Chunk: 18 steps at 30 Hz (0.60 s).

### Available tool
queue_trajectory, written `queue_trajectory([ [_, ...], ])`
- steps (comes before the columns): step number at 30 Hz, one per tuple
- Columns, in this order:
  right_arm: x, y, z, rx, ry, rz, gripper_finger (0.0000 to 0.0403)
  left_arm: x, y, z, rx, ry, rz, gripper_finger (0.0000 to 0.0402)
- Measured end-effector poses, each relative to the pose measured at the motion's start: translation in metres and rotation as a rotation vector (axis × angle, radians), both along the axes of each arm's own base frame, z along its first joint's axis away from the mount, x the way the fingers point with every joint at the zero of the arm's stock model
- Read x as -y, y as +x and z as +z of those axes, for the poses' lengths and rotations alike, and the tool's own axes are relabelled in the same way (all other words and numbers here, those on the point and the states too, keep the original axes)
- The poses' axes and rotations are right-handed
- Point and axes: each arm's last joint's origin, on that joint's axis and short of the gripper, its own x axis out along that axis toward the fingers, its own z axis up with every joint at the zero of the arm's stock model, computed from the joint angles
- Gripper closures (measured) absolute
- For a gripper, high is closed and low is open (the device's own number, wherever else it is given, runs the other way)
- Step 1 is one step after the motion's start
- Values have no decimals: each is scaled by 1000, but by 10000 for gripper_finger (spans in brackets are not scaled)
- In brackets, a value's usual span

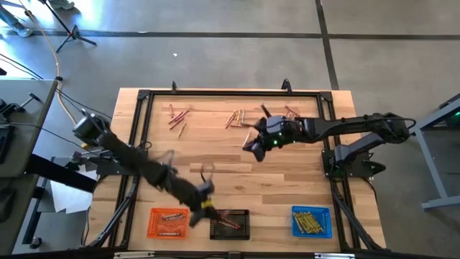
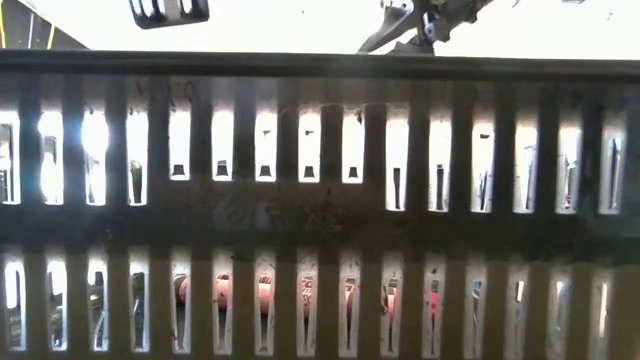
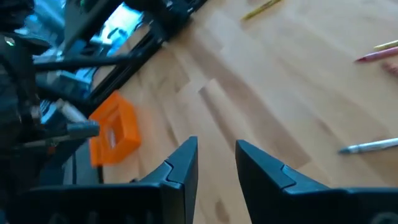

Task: Sort crayons
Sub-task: Put the red crayon into the black bin

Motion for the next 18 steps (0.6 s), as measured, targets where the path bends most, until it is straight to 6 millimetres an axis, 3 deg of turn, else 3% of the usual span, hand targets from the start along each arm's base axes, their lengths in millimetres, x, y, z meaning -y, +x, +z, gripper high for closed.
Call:
queue_trajectory([
  [5, -18, -1, -1, -8, -24, 51, 308, 37, 24, -15, -36, 145, -58, 401],
  [11, -28, -3, -2, -28, -19, 75, 309, 39, 42, -38, -234, 301, -16, 401],
  [18, -38, -5, -4, -50, -37, 61, 309, 40, 49, -50, -339, 268, -2, 388],
])
